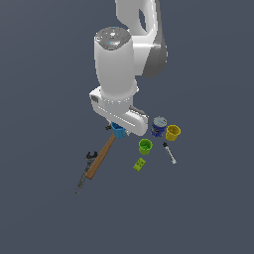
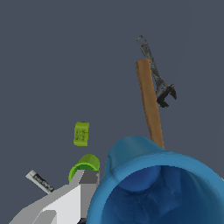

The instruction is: Pick up a designated object from a clutter of objects.

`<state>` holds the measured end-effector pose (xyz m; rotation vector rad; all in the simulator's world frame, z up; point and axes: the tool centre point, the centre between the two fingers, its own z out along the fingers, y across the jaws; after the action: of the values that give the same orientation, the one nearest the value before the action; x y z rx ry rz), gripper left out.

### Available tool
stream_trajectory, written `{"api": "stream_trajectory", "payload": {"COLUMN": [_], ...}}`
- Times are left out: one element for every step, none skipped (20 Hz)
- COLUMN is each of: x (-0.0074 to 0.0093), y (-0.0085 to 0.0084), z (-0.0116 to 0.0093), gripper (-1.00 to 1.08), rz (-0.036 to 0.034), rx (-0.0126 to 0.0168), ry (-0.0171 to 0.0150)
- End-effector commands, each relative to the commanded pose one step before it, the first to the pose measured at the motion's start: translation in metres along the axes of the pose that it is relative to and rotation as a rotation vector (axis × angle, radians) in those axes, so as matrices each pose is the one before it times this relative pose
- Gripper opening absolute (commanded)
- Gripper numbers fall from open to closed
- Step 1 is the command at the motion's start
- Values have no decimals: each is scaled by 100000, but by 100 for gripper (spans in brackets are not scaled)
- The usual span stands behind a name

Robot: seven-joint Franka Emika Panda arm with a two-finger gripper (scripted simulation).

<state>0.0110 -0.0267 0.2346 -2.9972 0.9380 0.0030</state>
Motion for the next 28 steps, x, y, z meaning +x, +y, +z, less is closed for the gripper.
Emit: {"api": "stream_trajectory", "payload": {"x": [-1702, -671, -685, -680, -696, -693, -710, -719, -720, -741, -745, -761, -772, -742, -720, -698, -674, -650, -625, -598, -569, -538, -505, -452, -430, -373, -347, -305], "y": [-16, -6, -16, -7, -17, -8, -18, -19, -12, -22, -16, -19, -30, -24, -26, -29, -32, -34, -37, -39, -41, -43, -45, -28, -47, -30, -46, -44], "z": [-1758, -688, -701, -702, -716, -720, -735, -746, -755, -773, -786, -804, -811, -788, -767, -745, -723, -698, -673, -645, -616, -584, -550, -514, -473, -431, -385, -340], "gripper": [-100, -100, -100, -100, -100, -100, -100, -100, -100, -100, -100, -100, -100, -100, -100, -100, -100, -100, -100, -100, -100, -100, -100, -100, -100, -100, -100, -100], "rz": [10, 0, 8, 0, 10, 0, 12, 14, 0, 16, 0, 0, 19, 0, 0, 0, 0, 0, 0, 0, 0, 0, 0, -8, 0, -12, 0, 0], "rx": [-30, 0, -51, 0, -50, 0, -50, -50, 0, -49, 0, 0, -49, 0, 0, 0, 0, 0, 0, 0, 0, 0, 0, 50, 0, 50, 0, 0], "ry": [185, 0, 46, 0, 46, 0, 46, 46, 0, 46, 0, 0, 45, 0, 0, 0, 0, 0, 0, 0, 0, 0, 0, -47, 0, -46, 0, 0]}}
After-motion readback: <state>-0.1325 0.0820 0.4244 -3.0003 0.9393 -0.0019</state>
